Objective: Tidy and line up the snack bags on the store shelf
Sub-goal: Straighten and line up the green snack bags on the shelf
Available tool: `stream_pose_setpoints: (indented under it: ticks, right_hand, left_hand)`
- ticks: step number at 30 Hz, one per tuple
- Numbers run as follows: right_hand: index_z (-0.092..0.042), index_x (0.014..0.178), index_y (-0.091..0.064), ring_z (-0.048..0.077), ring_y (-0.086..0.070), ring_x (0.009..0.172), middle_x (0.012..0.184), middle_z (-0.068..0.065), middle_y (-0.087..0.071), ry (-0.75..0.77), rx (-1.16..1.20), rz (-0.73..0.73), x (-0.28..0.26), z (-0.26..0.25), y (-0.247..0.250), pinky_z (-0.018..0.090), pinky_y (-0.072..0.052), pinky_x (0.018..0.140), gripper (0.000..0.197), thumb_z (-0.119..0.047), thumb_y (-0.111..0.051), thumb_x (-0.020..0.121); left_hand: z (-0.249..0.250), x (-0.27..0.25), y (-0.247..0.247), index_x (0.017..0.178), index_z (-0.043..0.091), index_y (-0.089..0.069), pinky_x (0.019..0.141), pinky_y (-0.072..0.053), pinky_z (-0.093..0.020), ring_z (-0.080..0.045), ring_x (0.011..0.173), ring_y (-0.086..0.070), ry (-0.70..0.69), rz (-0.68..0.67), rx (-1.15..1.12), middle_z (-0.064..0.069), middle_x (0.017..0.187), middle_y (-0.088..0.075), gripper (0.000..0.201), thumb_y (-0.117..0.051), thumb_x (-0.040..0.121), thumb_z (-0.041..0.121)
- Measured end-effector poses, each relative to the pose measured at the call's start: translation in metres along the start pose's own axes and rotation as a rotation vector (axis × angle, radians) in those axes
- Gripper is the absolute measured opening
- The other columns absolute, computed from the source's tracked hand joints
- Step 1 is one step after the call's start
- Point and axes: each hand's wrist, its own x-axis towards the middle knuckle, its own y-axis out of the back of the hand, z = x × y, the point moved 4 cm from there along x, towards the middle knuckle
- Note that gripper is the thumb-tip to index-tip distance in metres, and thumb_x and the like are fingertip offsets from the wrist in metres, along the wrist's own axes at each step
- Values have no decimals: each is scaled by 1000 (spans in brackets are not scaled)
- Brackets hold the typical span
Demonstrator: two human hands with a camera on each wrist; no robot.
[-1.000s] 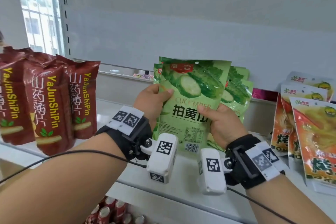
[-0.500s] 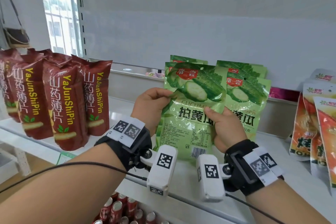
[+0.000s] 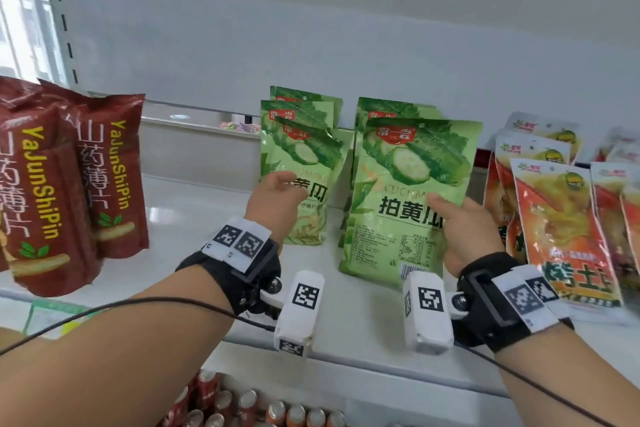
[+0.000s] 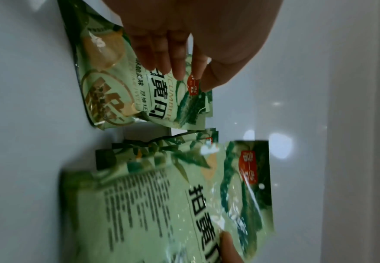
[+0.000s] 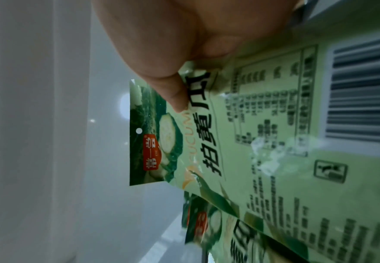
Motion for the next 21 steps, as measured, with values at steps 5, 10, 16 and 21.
stream_pose_setpoints:
  ticks: [5,10,16,21]
  right_hand:
    - [-15,139,-31,30,-55,112,130,7,-53,-14,-219,207,11,-3,36,48,-44,99,74,-24,-72,77]
    - [-24,148,-9,33,-30,137,153,9,-26,73,-408,295,-5,-15,23,53,-30,110,95,-21,-70,75]
    - [-23,119,-48,15,-50,111,123,-4,-53,164,-340,-7,-31,-13,-45,31,-39,91,37,-16,-62,85]
    - [-17,105,-60,18,-55,102,109,-1,-57,-2,-420,-262,-34,12,-101,41,-45,99,20,-14,-61,86]
  left_hand:
    - [-16,13,15,131,21,-47,83,-49,-37,-26,96,-57,116,86,279,-9,125,-51,52,-64,82,24]
    - [-24,20,28,142,17,-35,89,-48,-36,-29,104,-55,198,42,387,-14,128,-53,65,-62,83,19]
    - [-30,24,35,145,10,-27,75,-41,-30,-32,110,-55,277,-20,597,-18,125,-55,68,-58,85,10]
    - [-27,25,34,126,6,-54,80,-47,-28,-26,107,-60,223,-149,815,-12,120,-62,41,-60,87,14]
